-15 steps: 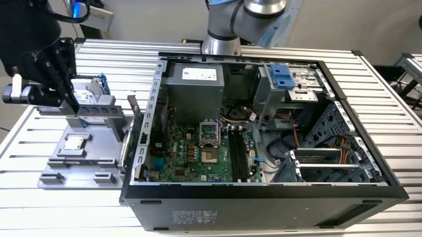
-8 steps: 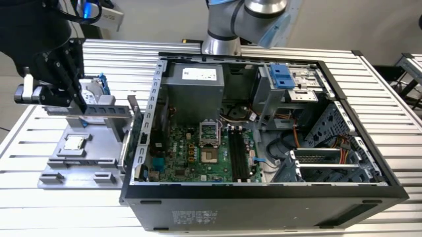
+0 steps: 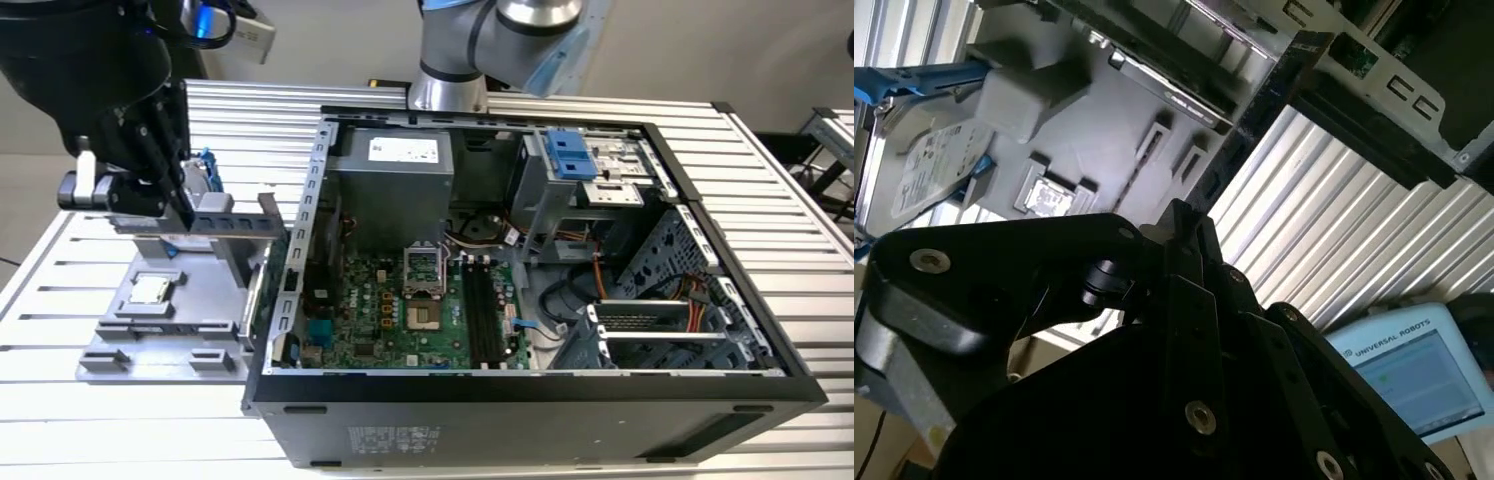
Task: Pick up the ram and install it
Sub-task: 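Pick up the ram and move it above insertion slot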
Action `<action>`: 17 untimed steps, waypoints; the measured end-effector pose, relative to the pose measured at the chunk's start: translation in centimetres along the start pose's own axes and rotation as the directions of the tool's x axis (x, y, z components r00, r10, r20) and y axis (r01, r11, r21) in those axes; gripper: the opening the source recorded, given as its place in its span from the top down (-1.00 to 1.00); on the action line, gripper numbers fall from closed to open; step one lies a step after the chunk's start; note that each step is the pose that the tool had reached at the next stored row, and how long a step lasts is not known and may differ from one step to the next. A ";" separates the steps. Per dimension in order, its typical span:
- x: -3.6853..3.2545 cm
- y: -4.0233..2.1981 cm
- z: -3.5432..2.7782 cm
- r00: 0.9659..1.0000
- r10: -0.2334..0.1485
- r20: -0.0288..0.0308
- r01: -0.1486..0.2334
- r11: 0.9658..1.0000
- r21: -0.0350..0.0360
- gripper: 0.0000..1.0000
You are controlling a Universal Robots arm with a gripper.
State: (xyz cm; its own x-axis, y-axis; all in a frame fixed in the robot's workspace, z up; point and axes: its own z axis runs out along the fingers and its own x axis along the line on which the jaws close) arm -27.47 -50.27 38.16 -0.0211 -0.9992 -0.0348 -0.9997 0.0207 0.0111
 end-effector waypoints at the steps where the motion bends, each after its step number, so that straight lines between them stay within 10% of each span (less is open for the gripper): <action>1: 0.00 -0.16 0.00 1.000 0.000 0.000 0.000 1.000 0.000 1.00; 17: -0.06 -2.68 -0.03 1.000 0.000 0.000 0.000 1.000 0.000 1.00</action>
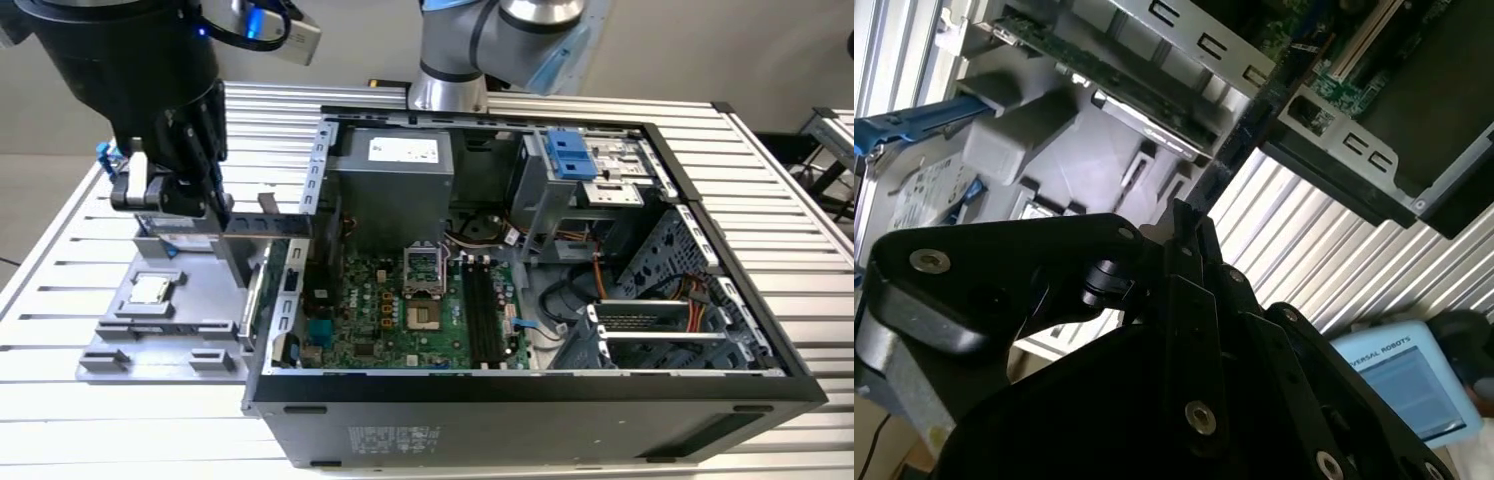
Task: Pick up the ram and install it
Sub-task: 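Pick up the ram and move it above insertion slot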
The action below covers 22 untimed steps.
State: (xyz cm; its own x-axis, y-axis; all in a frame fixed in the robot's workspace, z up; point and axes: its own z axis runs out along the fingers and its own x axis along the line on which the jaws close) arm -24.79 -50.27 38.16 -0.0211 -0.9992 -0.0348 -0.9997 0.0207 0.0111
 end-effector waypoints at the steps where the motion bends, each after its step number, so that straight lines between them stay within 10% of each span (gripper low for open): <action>1: 0.00 -0.17 0.00 1.000 0.000 0.000 0.000 1.000 0.000 1.00; 22: -0.09 -3.45 -0.03 1.000 0.000 0.000 0.000 1.000 0.000 1.00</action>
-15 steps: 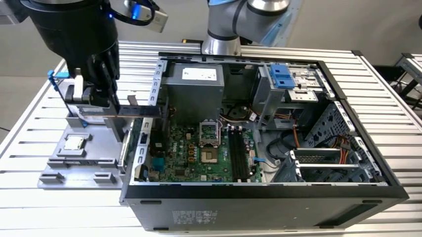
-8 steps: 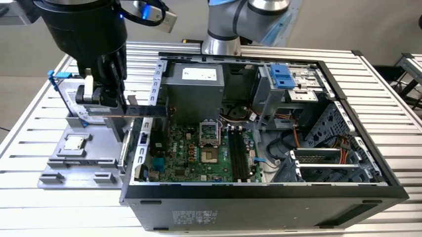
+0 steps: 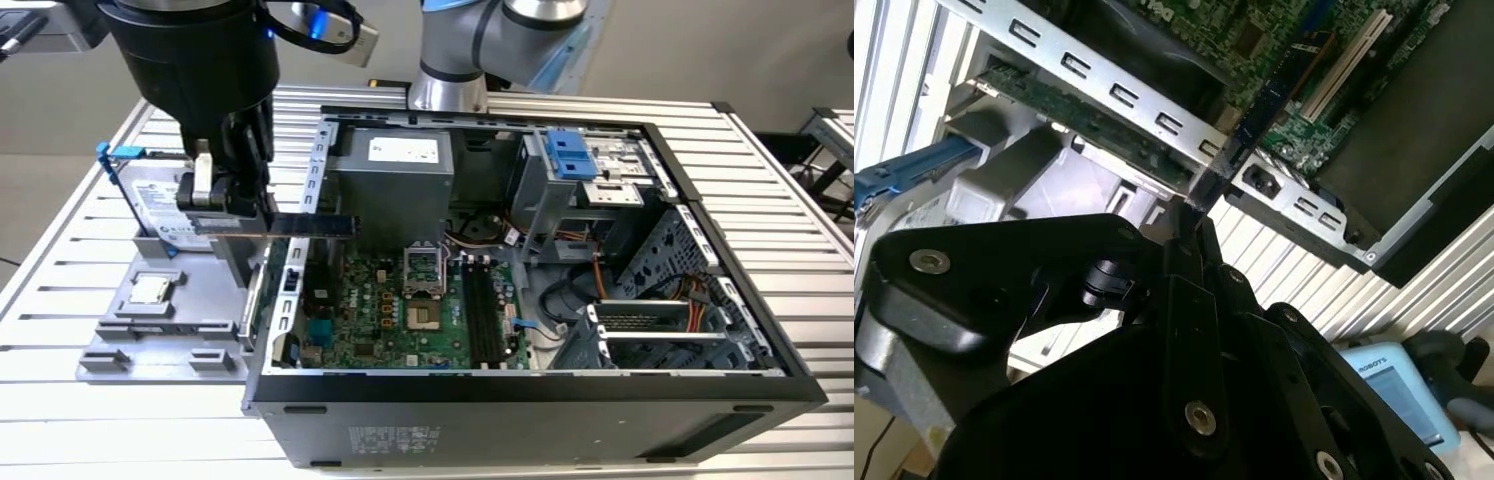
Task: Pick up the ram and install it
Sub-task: 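Pick up the ram and move it above insertion slot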
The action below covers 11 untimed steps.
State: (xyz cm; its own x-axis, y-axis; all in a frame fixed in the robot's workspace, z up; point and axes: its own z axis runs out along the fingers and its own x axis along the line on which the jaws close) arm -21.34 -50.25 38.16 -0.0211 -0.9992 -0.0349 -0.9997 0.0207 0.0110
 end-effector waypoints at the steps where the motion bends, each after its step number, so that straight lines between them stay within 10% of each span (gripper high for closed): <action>1: 0.00 -0.17 0.00 1.000 0.000 0.000 0.000 1.000 0.000 1.00; 11: -0.05 -1.76 -0.02 1.000 0.000 0.000 0.000 1.000 0.000 1.00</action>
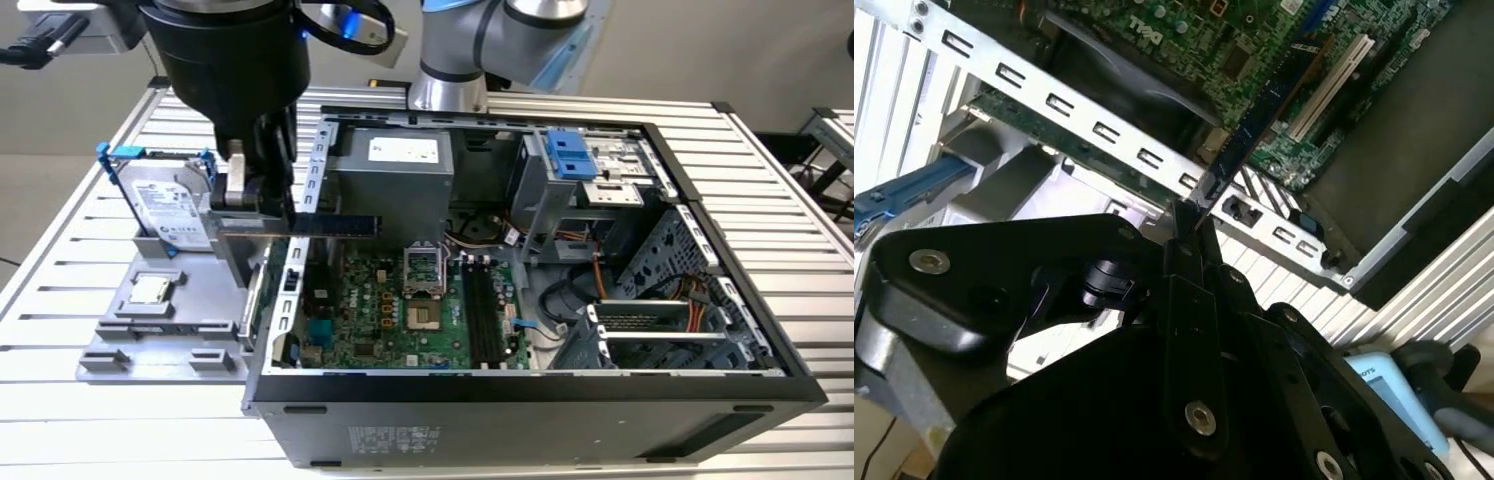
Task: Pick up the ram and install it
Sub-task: 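Pick up the ram and move it above insertion slot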
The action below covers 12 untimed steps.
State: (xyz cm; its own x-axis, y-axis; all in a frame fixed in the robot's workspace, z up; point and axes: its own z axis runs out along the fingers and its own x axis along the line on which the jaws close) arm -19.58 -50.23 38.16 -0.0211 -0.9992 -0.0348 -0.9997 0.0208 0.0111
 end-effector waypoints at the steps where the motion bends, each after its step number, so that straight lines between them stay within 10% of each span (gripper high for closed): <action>1: -0.01 -0.16 0.00 1.000 0.000 0.000 0.000 1.000 0.000 1.00; 12: -0.06 -1.97 -0.02 1.000 0.000 0.000 0.000 1.000 0.000 1.00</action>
State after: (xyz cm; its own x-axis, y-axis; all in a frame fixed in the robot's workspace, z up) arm -17.61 -50.22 38.16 -0.0211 -0.9992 -0.0348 -0.9997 0.0207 0.0110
